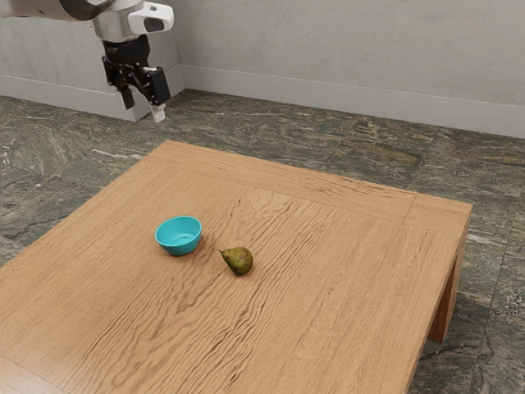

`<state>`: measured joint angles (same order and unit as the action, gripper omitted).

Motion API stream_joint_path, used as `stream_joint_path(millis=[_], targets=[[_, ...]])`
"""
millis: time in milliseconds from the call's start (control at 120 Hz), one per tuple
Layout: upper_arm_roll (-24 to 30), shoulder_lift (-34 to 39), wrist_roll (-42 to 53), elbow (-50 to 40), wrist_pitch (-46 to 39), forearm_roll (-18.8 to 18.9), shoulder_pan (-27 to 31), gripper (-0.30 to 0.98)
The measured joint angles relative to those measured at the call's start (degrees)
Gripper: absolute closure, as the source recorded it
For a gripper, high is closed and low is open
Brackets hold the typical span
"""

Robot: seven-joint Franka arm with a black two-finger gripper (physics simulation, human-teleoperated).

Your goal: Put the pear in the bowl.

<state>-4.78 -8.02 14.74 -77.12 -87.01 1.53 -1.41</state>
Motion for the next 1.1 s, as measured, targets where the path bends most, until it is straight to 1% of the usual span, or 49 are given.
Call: stream_joint_path(millis=[183,450,533,633,817,925,1100], targets=[[0.3,-0.5,0.5,0.1,-0.7,0.1,-0.5,0.00],[0.5,-8.5,1.1,0.1,-9.4,0.3,-5.0,0.00],[0.5,-10.2,1.3,-0.2,-11.1,0.4,-5.6,0.00],[2.1,-13.0,1.4,-0.3,-12.0,0.6,-6.2,0.00],[2.0,-16.0,1.7,-1.2,-9.9,2.3,-9.0,0.00],[2.0,-18.3,1.9,-1.9,-8.2,4.5,-10.5,0.00],[1.8,-24.0,2.4,-2.0,-6.5,5.7,-10.8,0.00]])
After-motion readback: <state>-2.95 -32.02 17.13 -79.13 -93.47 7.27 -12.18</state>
